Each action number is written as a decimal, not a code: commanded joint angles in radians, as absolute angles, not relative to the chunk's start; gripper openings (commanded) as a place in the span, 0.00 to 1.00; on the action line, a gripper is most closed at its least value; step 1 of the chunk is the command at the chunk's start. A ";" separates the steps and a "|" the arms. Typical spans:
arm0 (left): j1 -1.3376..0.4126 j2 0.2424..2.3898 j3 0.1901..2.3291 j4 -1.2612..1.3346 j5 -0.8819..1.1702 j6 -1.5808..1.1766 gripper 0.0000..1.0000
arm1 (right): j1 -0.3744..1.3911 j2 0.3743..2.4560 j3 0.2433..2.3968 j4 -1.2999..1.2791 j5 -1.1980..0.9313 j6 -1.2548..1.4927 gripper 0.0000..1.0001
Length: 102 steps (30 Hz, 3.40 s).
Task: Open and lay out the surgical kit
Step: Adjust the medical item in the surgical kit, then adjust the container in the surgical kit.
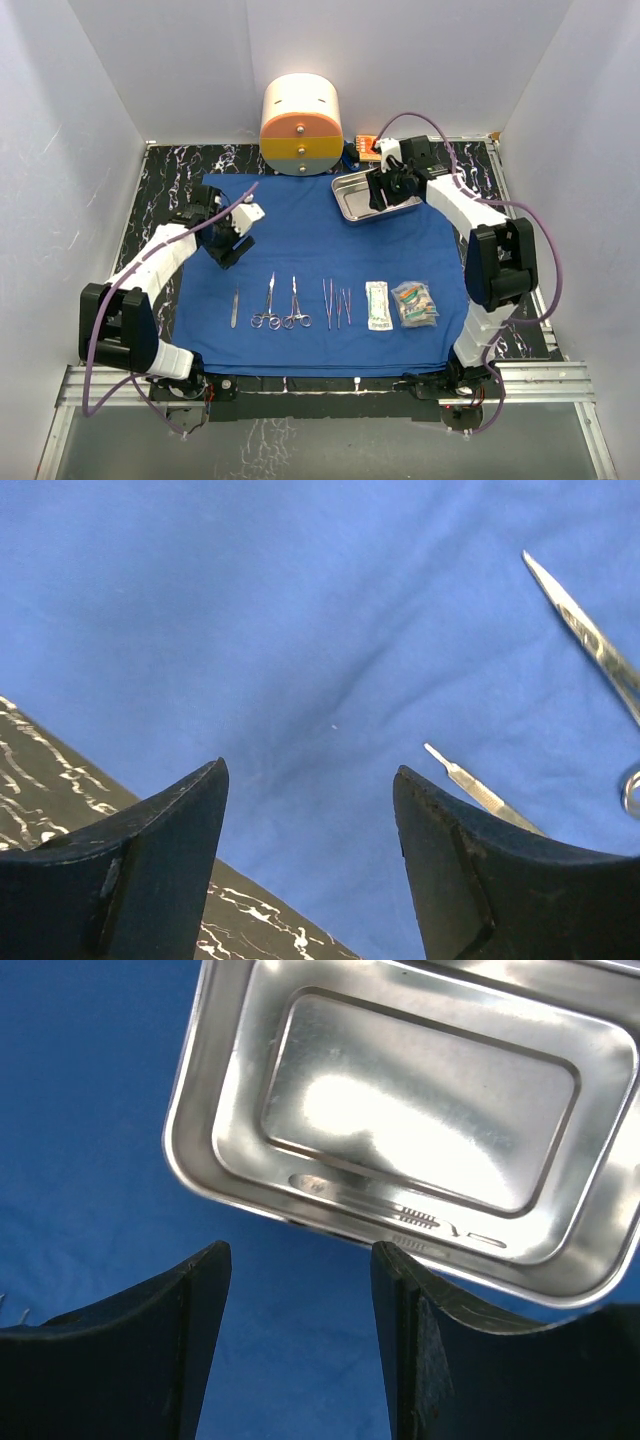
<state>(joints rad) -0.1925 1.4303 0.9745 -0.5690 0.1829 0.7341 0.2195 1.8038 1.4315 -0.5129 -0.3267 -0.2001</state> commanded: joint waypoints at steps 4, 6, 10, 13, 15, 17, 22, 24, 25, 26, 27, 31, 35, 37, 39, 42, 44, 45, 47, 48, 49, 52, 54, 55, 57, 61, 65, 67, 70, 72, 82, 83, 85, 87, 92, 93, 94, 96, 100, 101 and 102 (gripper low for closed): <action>-0.187 1.459 1.101 -0.521 0.173 0.575 0.69 | 0.214 1.938 1.589 -0.450 -0.234 -0.317 0.58; -0.185 1.476 1.119 -0.504 0.177 0.541 0.69 | 0.213 1.984 1.633 -0.476 -0.205 -0.348 0.58; -0.186 1.496 1.126 -0.466 0.194 0.480 0.70 | 0.213 2.046 1.687 -0.515 -0.169 -0.368 0.58; -0.186 1.505 1.123 -0.443 0.202 0.448 0.70 | 0.213 2.062 1.685 -0.543 -0.190 -0.371 0.57; -0.186 1.516 1.127 -0.444 0.204 0.438 0.70 | 0.213 2.047 1.666 -0.539 -0.210 -0.372 0.57; -0.186 1.525 1.127 -0.441 0.201 0.440 0.70 | 0.213 2.030 1.654 -0.524 -0.221 -0.362 0.58; -0.186 1.540 1.142 -0.442 0.206 0.442 0.70 | 0.212 2.024 1.677 -0.529 -0.221 -0.356 0.58; -0.185 1.540 1.144 -0.440 0.216 0.440 0.70 | 0.213 2.022 1.690 -0.551 -0.199 -0.394 0.59; -0.186 1.539 1.144 -0.440 0.221 0.440 0.70 | 0.212 2.019 1.700 -0.571 -0.190 -0.430 0.60; -0.186 1.537 1.144 -0.438 0.225 0.439 0.70 | 0.211 2.018 1.710 -0.596 -0.191 -0.460 0.61; -0.185 1.536 1.145 -0.435 0.229 0.439 0.70 | 0.207 2.015 1.721 -0.622 -0.197 -0.495 0.62; -0.186 1.538 1.155 -0.430 0.239 0.440 0.70 | 0.197 2.001 1.756 -0.736 -0.234 -0.613 0.64; -0.186 1.542 1.170 -0.430 0.252 0.436 0.70 | 0.195 1.981 1.756 -0.831 -0.315 -0.707 0.65; -0.185 1.545 1.172 -0.430 0.264 0.432 0.70 | 0.195 1.990 1.759 -0.877 -0.346 -0.756 0.66; -0.184 1.549 1.173 -0.430 0.273 0.428 0.70 | 0.196 2.011 1.776 -0.907 -0.357 -0.777 0.66; -0.186 1.556 1.178 -0.432 0.282 0.424 0.70 | 0.196 2.058 1.822 -0.949 -0.366 -0.802 0.65; -0.186 1.558 1.182 -0.436 0.282 0.423 0.71 | 0.196 2.089 1.852 -0.962 -0.367 -0.810 0.65; -0.185 1.560 1.183 -0.436 0.282 0.423 0.71 | 0.197 2.104 1.865 -0.967 -0.369 -0.814 0.65; -0.185 1.564 1.186 -0.437 0.282 0.422 0.71 | 0.200 2.131 1.887 -0.968 -0.366 -0.821 0.65; -0.186 1.567 1.187 -0.438 0.284 0.421 0.71 | 0.205 2.143 1.895 -0.972 -0.361 -0.828 0.64; -0.186 1.570 1.188 -0.440 0.285 0.421 0.71 | 0.210 2.155 1.901 -0.978 -0.357 -0.836 0.64; -0.186 1.575 1.197 -0.443 0.291 0.419 0.71 | 0.224 2.189 1.917 -1.005 -0.343 -0.856 0.63; -0.185 1.582 1.206 -0.445 0.293 0.417 0.72 | 0.229 2.208 1.923 -1.017 -0.338 -0.866 0.63; -0.185 1.585 1.209 -0.448 0.294 0.415 0.72 | 0.232 2.213 1.923 -1.016 -0.335 -0.870 0.62; -0.186 1.592 1.214 -0.448 0.297 0.412 0.72 | 0.234 2.216 1.918 -1.004 -0.338 -0.869 0.59; -0.185 1.593 1.215 -0.452 0.311 0.406 0.72 | 0.251 2.210 1.921 -0.997 -0.341 -0.864 0.48; -0.185 1.587 1.214 -0.456 0.306 0.410 0.72 | 0.268 2.189 1.916 -1.007 -0.350 -0.870 0.30; -0.184 1.586 1.215 -0.456 0.305 0.410 0.72 | 0.274 2.182 1.921 -1.019 -0.356 -0.872 0.20; -0.184 1.583 1.215 -0.456 0.305 0.410 0.73 | 0.275 2.178 1.941 -1.043 -0.370 -0.871 0.08; -0.184 1.581 1.217 -0.457 0.305 0.410 0.73 | 0.276 2.176 1.973 -1.074 -0.381 -0.871 0.01; -0.181 1.577 1.216 -0.456 0.314 0.405 0.73 | 0.277 2.141 2.072 -1.166 -0.429 -0.915 0.00; -0.180 1.575 1.213 -0.456 0.314 0.405 0.73 | 0.277 2.145 2.079 -1.175 -0.431 -0.926 0.00; -0.179 1.573 1.213 -0.456 0.314 0.405 0.73 | 0.278 2.155 2.095 -1.200 -0.434 -0.940 0.00; -0.177 1.571 1.213 -0.456 0.315 0.404 0.74 | 0.277 2.159 2.107 -1.223 -0.443 -0.952 0.00; -0.172 1.571 1.207 -0.456 0.325 0.401 0.74 | 0.277 2.150 2.086 -1.214 -0.448 -0.969 0.00; -0.172 1.570 1.207 -0.454 0.326 0.400 0.74 | 0.277 2.150 2.080 -1.209 -0.442 -0.969 0.00; -0.171 1.570 1.207 -0.455 0.328 0.399 0.74 | 0.279 2.151 2.074 -1.202 -0.436 -0.965 0.00; -0.169 1.569 1.207 -0.455 0.331 0.399 0.74 | 0.280 2.151 2.066 -1.200 -0.440 -0.970 0.00; -0.166 1.568 1.209 -0.456 0.337 0.398 0.74 | 0.305 2.155 2.070 -1.239 -0.431 -0.984 0.00; -0.165 1.567 1.207 -0.457 0.337 0.398 0.74 | 0.317 2.149 2.066 -1.247 -0.420 -0.983 0.00; -0.163 1.566 1.206 -0.456 0.337 0.398 0.75 | 0.325 2.139 2.055 -1.254 -0.415 -0.985 0.00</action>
